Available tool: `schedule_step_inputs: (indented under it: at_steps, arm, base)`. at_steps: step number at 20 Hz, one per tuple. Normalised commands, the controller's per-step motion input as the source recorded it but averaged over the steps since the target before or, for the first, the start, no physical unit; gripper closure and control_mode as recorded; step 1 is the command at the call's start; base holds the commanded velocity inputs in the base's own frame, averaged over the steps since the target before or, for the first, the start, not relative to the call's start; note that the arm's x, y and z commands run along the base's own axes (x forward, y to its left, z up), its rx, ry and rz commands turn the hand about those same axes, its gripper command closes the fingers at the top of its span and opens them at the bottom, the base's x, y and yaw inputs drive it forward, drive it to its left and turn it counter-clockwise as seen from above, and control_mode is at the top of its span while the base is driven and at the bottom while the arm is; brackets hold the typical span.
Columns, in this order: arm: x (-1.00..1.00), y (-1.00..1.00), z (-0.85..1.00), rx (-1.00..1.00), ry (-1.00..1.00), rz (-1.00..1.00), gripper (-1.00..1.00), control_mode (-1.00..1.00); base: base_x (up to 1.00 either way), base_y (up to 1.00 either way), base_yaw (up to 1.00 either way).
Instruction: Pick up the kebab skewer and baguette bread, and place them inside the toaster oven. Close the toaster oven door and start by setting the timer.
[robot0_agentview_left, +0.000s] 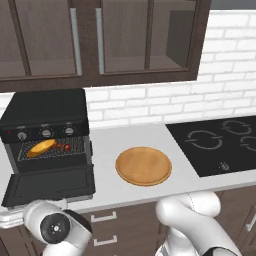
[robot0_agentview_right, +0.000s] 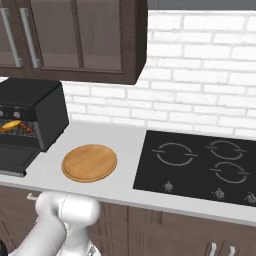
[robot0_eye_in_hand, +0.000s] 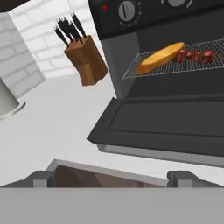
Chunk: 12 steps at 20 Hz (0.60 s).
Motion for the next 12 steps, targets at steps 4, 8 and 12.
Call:
schedule_step_inputs:
  at_steps: [4,8,12]
  arm:
    - [-0.11,-0.37,-0.15,0.01,-0.16,-0.02,-1.00,-1.00]
    - [-0.23,-0.38,-0.14,0.02,-0.21,0.00,-1.00,-1.00]
    - [-0.20,-0.33,-0.11,0.03,-0.20,-0.02,-1.00,-1.00]
  base:
    - [0.00,0.00,0.00]
    - [0.00,0.00,0.00]
    - [0.00,0.00,0.00]
